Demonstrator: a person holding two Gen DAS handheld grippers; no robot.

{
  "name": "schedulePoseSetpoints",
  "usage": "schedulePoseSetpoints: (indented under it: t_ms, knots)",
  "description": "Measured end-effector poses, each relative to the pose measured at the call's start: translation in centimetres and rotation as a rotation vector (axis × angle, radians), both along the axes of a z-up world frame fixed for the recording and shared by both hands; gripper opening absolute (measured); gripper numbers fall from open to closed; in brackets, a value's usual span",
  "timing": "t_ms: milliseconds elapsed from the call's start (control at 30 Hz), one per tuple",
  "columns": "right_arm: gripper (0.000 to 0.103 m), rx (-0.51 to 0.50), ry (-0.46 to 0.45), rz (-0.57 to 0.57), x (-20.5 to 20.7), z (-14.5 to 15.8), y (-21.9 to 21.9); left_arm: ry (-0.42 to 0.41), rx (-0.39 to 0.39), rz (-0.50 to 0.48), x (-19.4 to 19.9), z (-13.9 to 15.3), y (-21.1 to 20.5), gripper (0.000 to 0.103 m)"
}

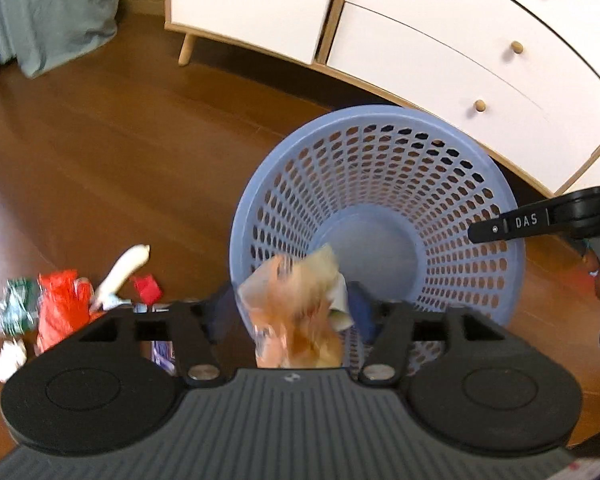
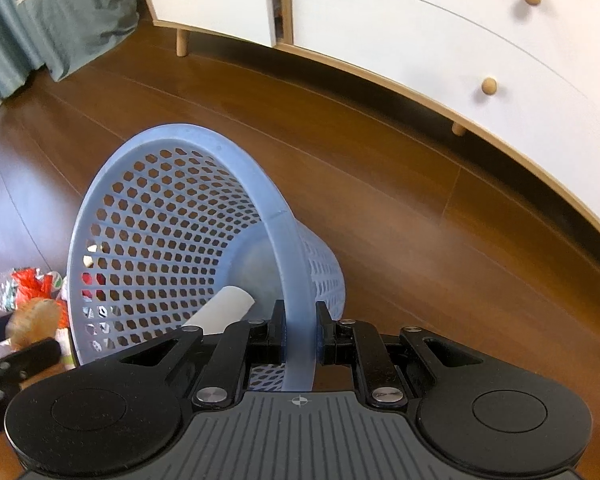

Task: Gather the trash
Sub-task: 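Carry the crumpled paper into the wastebasket and release it, then grasp the red plastic bag from the pile with the left gripper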

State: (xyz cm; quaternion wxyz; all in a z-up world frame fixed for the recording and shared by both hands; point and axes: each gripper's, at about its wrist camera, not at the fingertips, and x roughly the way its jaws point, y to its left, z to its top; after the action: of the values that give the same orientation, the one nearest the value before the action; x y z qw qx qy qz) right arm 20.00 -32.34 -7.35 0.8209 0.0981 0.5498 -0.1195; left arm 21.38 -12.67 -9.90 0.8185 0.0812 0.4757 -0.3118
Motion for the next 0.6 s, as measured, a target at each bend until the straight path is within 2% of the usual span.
schedulePoseSetpoints:
  t_ms: [133,267,467,600]
  knots:
    - [0.009,0.019,-0.002,-0.025,0.1,0.0,-0.5,-0.02,0.014,0.003,0.7,0.4,-0.7,0.069]
    - [0.009,0.042,-0.004,-0.038,0.3,0.0,-0.9,-0.036,0.069,0.028,1.1,0.5,0.3,0.069]
    - [0.009,0.083,0.003,-0.053,0.6,-0.4,-1.7,-0.058,0.139,0.077,1.6,0.6,3.2,0.069]
    - [0.009,0.105,0.007,-0.072,0.7,-0.8,-2.4,-0.059,0.211,0.117,2.2,-0.1,5.3,0.069]
